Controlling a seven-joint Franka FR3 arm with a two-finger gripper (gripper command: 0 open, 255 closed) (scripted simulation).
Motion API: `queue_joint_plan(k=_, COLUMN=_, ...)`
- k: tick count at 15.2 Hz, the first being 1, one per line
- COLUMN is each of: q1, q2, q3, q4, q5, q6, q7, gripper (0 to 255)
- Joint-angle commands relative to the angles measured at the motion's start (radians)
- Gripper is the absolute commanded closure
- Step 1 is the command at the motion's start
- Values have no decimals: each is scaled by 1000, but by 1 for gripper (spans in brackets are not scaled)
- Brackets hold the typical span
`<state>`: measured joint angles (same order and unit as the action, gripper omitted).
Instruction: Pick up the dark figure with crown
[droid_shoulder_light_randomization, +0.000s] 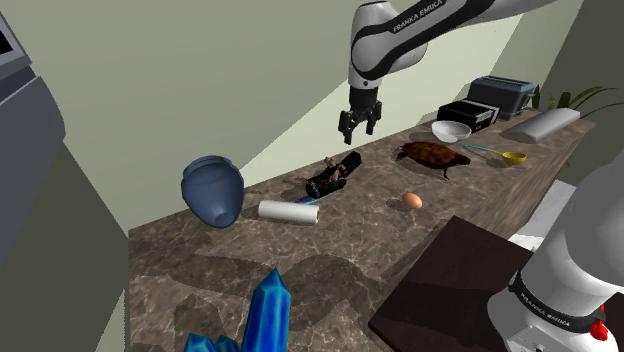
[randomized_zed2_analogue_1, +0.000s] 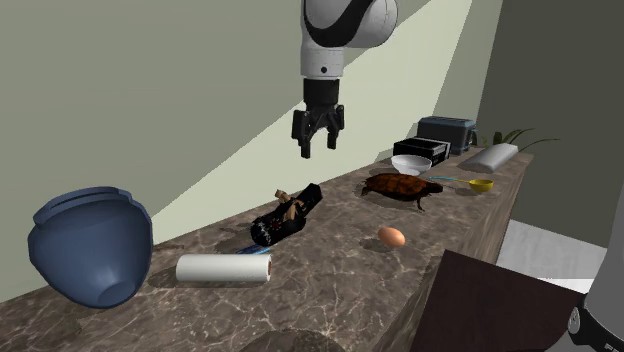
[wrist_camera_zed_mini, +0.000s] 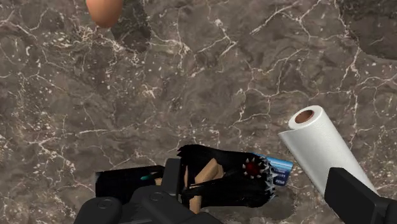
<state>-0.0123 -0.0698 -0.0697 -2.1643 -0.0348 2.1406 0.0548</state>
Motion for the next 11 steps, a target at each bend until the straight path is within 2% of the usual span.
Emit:
queue_joint_plan(k=1, q1=-3, q2=73, q3=-4, q4=42, q5=3, q6=32, q7=-10, gripper=0)
queue_joint_plan(k=11, q1=-29, q2=464, q3=-10, q4=373, q5=30, q6=96, q7=-61, gripper=0)
